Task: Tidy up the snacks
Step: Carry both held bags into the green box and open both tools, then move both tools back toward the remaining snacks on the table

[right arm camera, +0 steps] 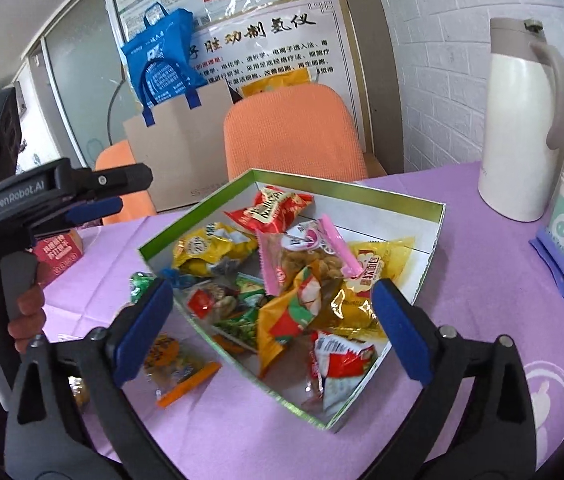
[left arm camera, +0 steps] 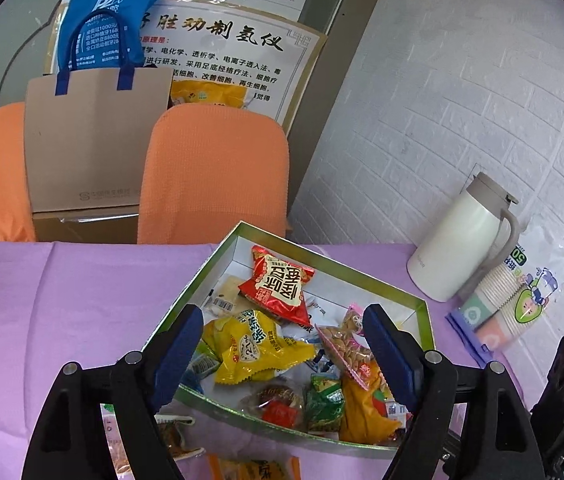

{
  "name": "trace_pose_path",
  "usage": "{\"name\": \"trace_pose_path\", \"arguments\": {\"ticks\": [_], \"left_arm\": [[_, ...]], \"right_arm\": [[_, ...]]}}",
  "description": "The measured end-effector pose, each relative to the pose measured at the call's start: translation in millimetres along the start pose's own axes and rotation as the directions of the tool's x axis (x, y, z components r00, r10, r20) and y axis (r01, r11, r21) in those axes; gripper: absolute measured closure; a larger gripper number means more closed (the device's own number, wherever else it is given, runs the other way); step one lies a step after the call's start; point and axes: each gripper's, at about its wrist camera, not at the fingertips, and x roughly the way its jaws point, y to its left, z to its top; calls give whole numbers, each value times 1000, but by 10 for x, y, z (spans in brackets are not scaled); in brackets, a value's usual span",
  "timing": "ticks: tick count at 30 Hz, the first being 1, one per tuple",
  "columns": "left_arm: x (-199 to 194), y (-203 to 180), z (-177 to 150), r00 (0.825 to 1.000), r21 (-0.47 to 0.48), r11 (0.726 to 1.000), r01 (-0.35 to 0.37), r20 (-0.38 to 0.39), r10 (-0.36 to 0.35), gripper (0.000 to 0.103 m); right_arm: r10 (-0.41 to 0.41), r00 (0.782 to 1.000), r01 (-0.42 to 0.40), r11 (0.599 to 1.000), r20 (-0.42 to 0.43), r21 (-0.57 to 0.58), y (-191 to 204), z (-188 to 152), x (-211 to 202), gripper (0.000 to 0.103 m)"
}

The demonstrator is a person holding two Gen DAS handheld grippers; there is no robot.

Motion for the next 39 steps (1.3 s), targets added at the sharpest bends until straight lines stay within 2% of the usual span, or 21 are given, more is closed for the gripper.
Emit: {"name": "trace_pose_path", "arguments": {"ticks": [3, 8, 11, 16, 21, 27, 39], "left_arm": [[-200, -39, -48, 1000, 5, 1000, 3, 19, -3, 19], [-533, -101, -211, 998, 1, 999, -38, 48, 38, 19], [-653, -106, -323, 997, -14, 998, -61, 38, 61, 19], [-810, -118, -508, 998, -8, 998, -56, 25, 56, 19], [-939, -65, -717, 999, -14, 999, -35, 15, 35, 19], [-988, 173, -917, 998, -56, 997, -60, -14, 60, 19], [-1231, 749, -1124, 992, -135, 983, -122, -27, 120, 19]], "right_arm": [[28, 999, -28, 1000, 29, -10, 107, -29, -187, 1], [45, 998, -44, 998, 47, -34, 242, -131, -423, 1], [53, 997, -52, 998, 55, -29, 287, -209, -525, 1], [70, 996, -70, 998, 47, -2, 324, -380, -613, 1], [98, 995, -98, 995, -7, 24, 371, -544, -531, 1], [135, 985, -135, 991, -110, 11, 507, -694, -306, 1], [144, 970, -168, 979, -195, -114, 874, -745, 35, 1]]}}
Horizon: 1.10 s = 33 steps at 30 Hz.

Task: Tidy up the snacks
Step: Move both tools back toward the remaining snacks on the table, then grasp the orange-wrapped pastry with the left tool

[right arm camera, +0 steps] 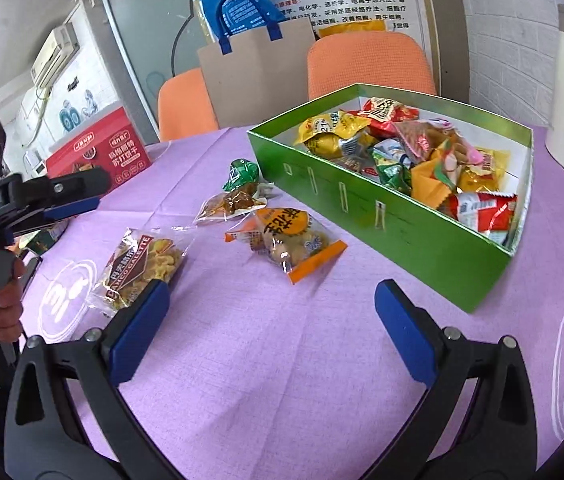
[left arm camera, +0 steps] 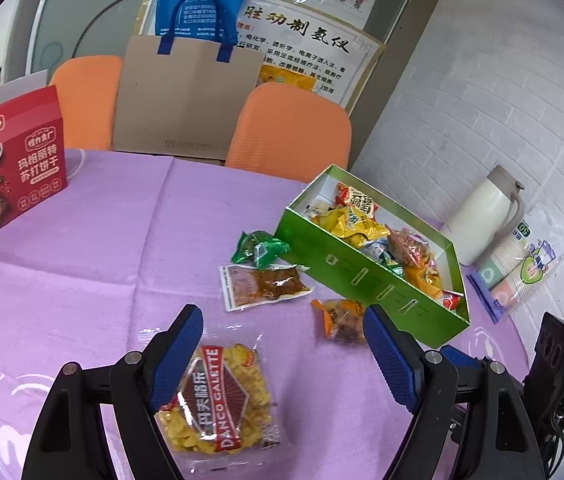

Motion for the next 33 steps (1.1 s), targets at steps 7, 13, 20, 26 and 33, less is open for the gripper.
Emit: {"name": "trace_pose_path", "arguments": {"ticks": [7, 13, 20, 26, 33], "left_arm": [[-88, 279, -209, 999, -16, 999, -47, -22, 47, 19], [-125, 394, -375, 998, -26, 999, -40, -48, 39, 19], [-175, 456, -453, 998, -37, 999, -29, -61, 27, 19], [-112, 227, -507, 995, 4, 998, 62, -84, -62, 19], [111, -183, -670, 967, 63, 978, 199, -175, -186, 20]], "right_arm": [[-52, 997, 46, 995, -63, -90, 144, 100, 314, 9], [-130, 986, 110, 978, -108, -176, 208, 174, 624, 26], [-99, 983, 75, 985, -154, -156, 188, 77, 673, 73], [-5, 988, -18, 989, -152, -145, 316, -242, 347, 75], [38, 992, -51, 993, -122, -102, 336, -398, 125, 68]]}}
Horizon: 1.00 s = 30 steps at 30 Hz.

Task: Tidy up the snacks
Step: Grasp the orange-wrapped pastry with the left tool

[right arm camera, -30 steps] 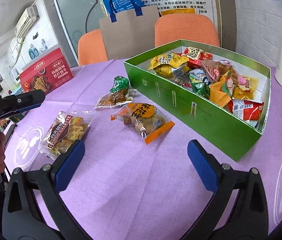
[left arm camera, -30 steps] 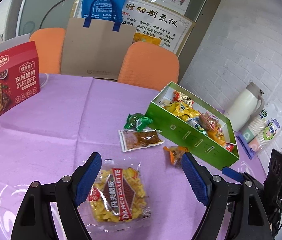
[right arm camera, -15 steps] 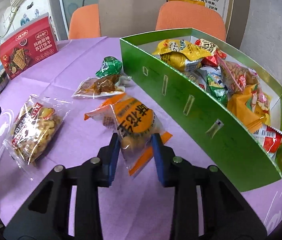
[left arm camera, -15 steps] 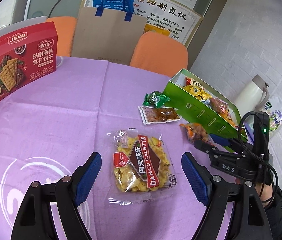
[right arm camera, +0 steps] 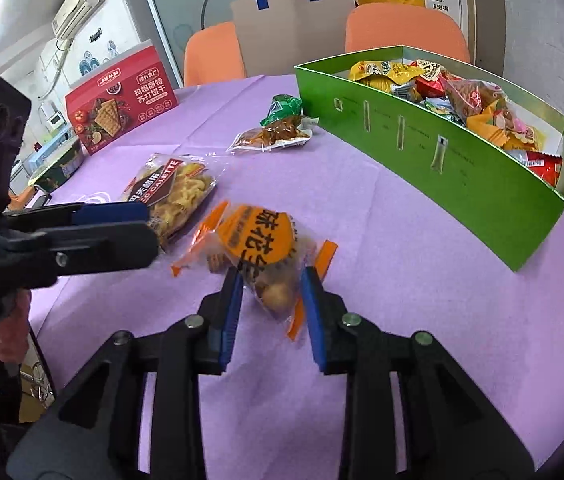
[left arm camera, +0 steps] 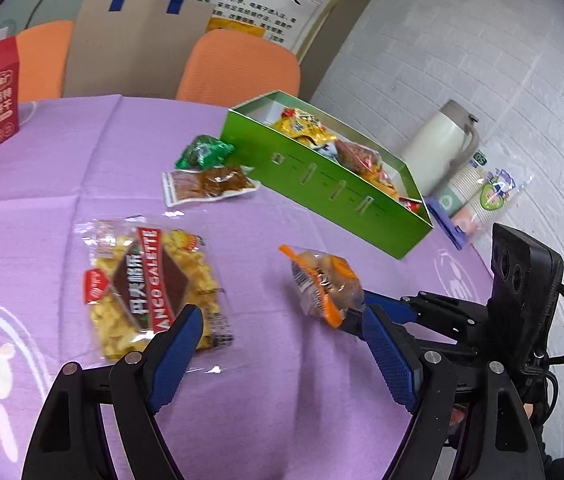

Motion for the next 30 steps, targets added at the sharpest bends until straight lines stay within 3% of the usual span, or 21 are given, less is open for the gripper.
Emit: {"name": "trace_pose_path", "arguments": {"ticks": [4, 15, 17, 20, 30], "left_arm": [[166, -177, 16, 999, 60, 998, 28, -35, -26, 33], [374, -144, 80, 995, 27, 999, 46, -87, -43, 34], [408, -117, 83, 995, 17, 999, 48, -92, -46, 39], [457, -90, 96, 993, 13, 998, 57, -101, -55, 55], [376, -277, 179, 997, 57, 996, 62, -55, -59, 59]], "right_arm": [[4, 1000, -4, 1000, 4, -15, 34, 7, 0, 64], [29, 1000, -29, 1000, 6, 5, 13, 54, 47, 58], [22, 1000, -22, 1000, 2, -5, 27, 75, 93, 58], [6, 1000, -6, 1000, -8, -1, 29, 98, 151, 66], [-48, 995, 49, 999, 87, -4, 40, 153, -157, 72]]}}
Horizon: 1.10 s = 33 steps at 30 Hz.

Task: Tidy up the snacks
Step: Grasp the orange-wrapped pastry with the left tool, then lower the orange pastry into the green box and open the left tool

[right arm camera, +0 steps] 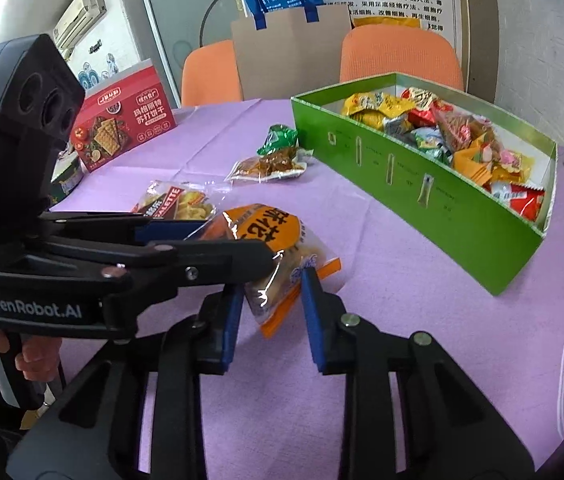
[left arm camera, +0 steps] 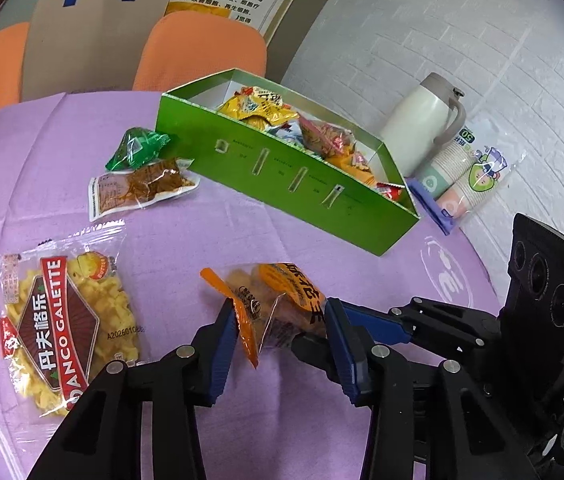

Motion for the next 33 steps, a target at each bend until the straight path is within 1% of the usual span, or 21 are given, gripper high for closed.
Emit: {"name": "trace_pose_path", "arguments": {"ticks": [3, 6, 13, 16, 19, 21, 24, 26, 27, 28, 29, 30, 32, 33], "left_arm": [[-65, -140, 138, 999, 32, 999, 14, 31, -15, 59], [-86, -291, 342, 998, 64, 997, 31, 60, -35, 59], [34, -560, 846, 992, 128, 989, 74, 96, -86, 59], [148, -610, 1046, 989, 136, 986, 95, 98, -108, 59], [280, -622, 1215, 988, 137, 985, 109, 92, -122, 59], [391, -623, 1295, 989, 131, 986, 105, 86, -117, 59], [562, -588, 1374, 992, 130, 988, 83, 82, -94, 59], [702, -531, 1396, 995, 132, 990, 58, 69, -67, 57], [781, -482, 1396, 997, 124, 991, 43, 52, -50, 56], [861, -419, 1385, 999, 103, 994, 23, 32, -27, 52], [921, -348, 1369, 1000, 77, 997, 8, 15, -9, 47], [951, -278, 1342, 1000, 53, 999, 7, 6, -7, 44], [903, -197, 1293, 998, 38, 999, 33, 43, -34, 40], [879, -191, 1288, 998, 38, 999, 20, 56, -22, 38]], "right_arm": [[-24, 998, 23, 1000, 58, 3, -71, 117, -156, 72], [-55, 993, 54, 998, 108, 18, -183, 245, -285, 72], [-135, 970, 126, 990, 202, 60, -517, 544, -411, 72], [-154, 963, 140, 987, 220, 81, -656, 644, -361, 72], [-158, 960, 136, 985, 230, 107, -815, 719, -278, 72], [-161, 961, 136, 983, 225, 123, -893, 758, -195, 72], [-183, 959, 161, 980, 216, 113, -947, 775, -24, 71], [-188, 965, 169, 979, 181, 116, -999, 756, 125, 61], [-208, 965, 190, 975, 159, 118, -1011, 735, 173, 52], [-222, 963, 207, 972, 150, 110, -1010, 707, 206, 47], [-229, 961, 216, 972, 153, 96, -999, 672, 218, 45], [-238, 958, 227, 970, 159, 83, -985, 638, 223, 41], [-245, 956, 236, 969, 162, 76, -983, 608, 225, 39], [-244, 956, 234, 969, 160, 79, -997, 605, 227, 36]]}}
